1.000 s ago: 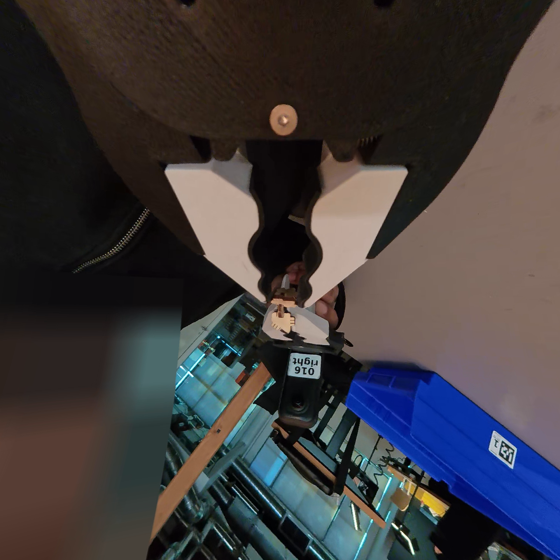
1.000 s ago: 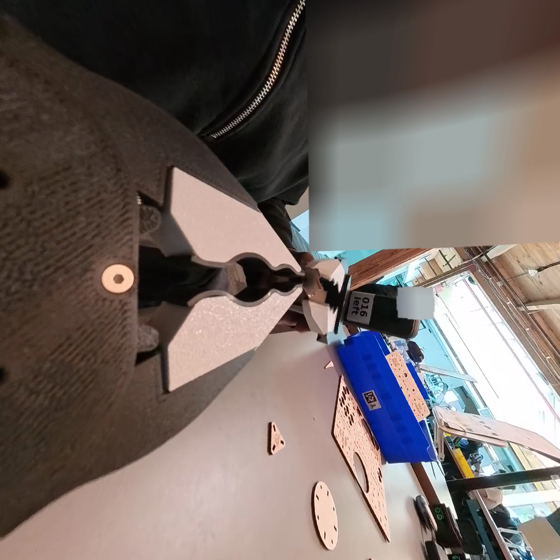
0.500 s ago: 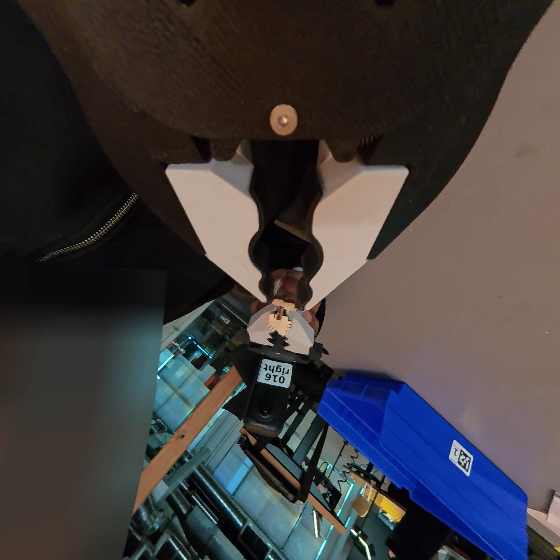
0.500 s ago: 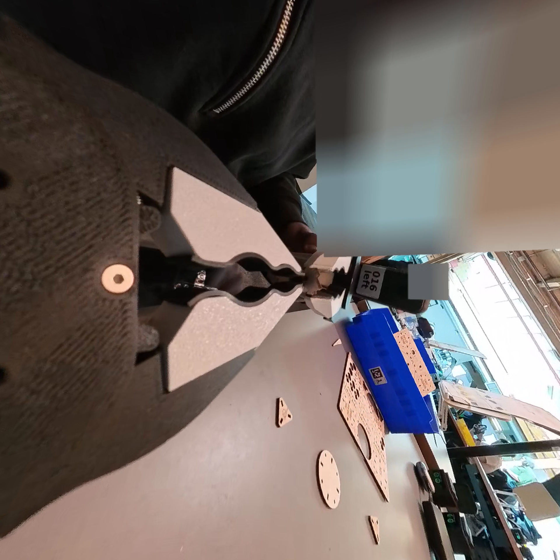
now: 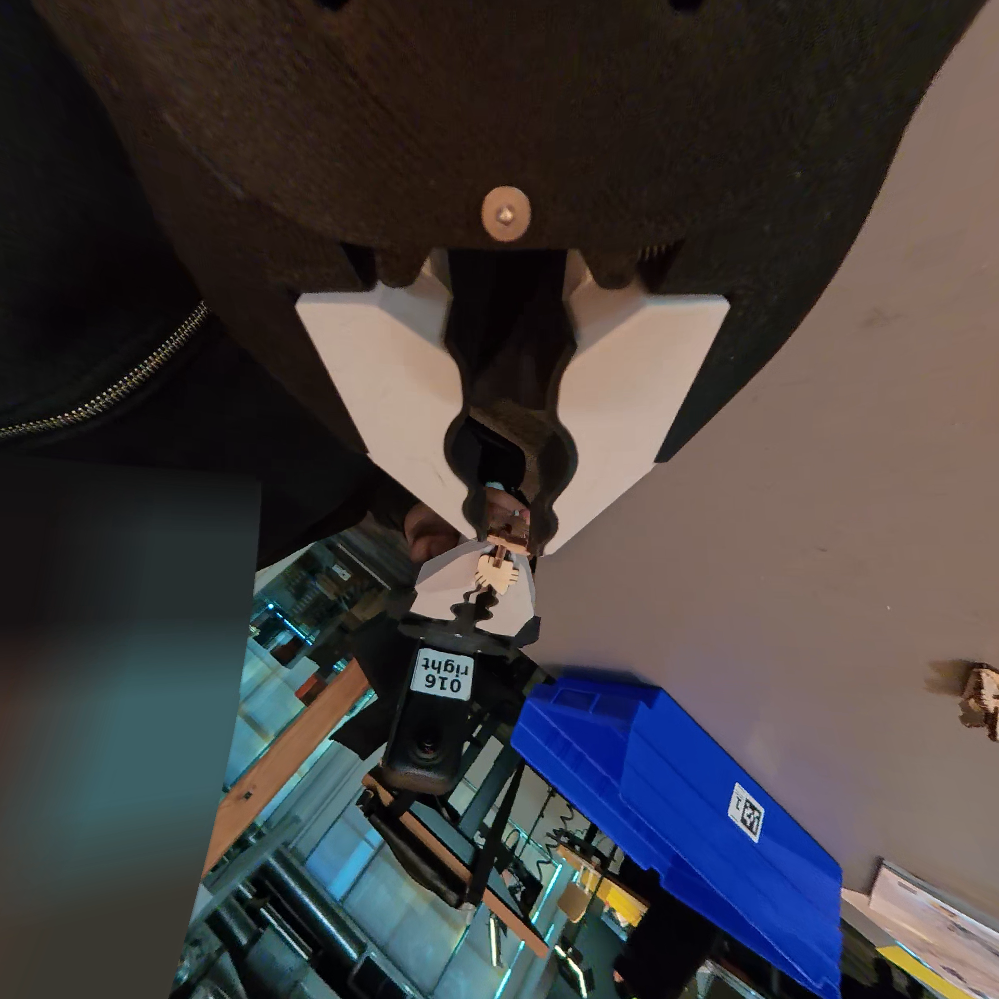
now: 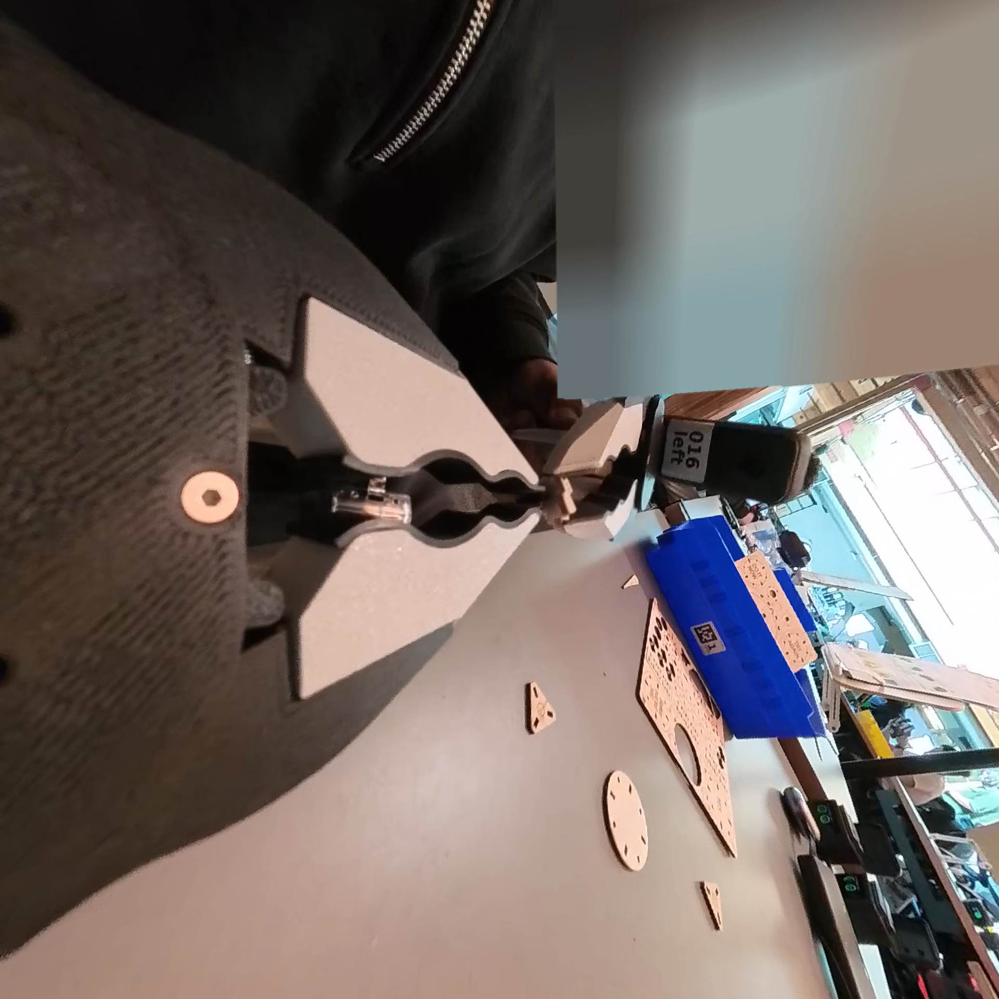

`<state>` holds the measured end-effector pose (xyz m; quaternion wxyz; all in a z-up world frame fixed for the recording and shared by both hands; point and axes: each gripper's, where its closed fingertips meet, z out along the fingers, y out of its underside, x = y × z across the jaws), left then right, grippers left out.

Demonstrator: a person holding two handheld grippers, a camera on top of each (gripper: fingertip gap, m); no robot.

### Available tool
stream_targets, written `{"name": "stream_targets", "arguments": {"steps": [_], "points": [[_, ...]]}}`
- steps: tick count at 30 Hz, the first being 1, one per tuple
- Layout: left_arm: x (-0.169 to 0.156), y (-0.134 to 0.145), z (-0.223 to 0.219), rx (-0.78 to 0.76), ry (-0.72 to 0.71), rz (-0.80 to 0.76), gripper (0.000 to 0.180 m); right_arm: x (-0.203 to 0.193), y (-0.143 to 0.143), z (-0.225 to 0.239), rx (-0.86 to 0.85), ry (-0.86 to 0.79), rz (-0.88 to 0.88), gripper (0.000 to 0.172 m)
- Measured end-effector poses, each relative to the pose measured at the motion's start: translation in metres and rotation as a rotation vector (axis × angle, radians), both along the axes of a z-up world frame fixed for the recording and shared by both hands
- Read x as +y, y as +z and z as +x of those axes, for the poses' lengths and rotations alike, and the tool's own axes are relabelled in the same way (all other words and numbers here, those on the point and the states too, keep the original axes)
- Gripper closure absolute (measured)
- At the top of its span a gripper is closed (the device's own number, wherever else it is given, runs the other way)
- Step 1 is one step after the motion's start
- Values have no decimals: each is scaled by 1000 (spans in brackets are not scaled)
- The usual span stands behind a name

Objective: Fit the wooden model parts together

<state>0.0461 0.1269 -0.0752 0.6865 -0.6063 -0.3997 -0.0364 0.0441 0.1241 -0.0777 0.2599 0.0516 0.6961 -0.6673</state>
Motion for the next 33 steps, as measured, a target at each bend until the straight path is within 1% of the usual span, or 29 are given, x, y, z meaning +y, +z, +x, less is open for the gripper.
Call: {"name": "stream_targets", "arguments": {"steps": [2,5,14,17,33], "points": [[0,0,-1,-11,-2,6,165,0,0,-1,10,-10,0,171],[-1,-3,-2,-4,18,-26,165,-1,-2,-3,24,-26,10,171],[-1,-6,-6,-2,54,-60,164,-1,-5,-6,16,-47,17,171],[-1,-5,-5,-28,29,-32,164,-1,-4,-5,7,-38,12,171],[-2,-11,-5,-50,26,-35,164,-2,-9,-6,19,-29,32,171]]}}
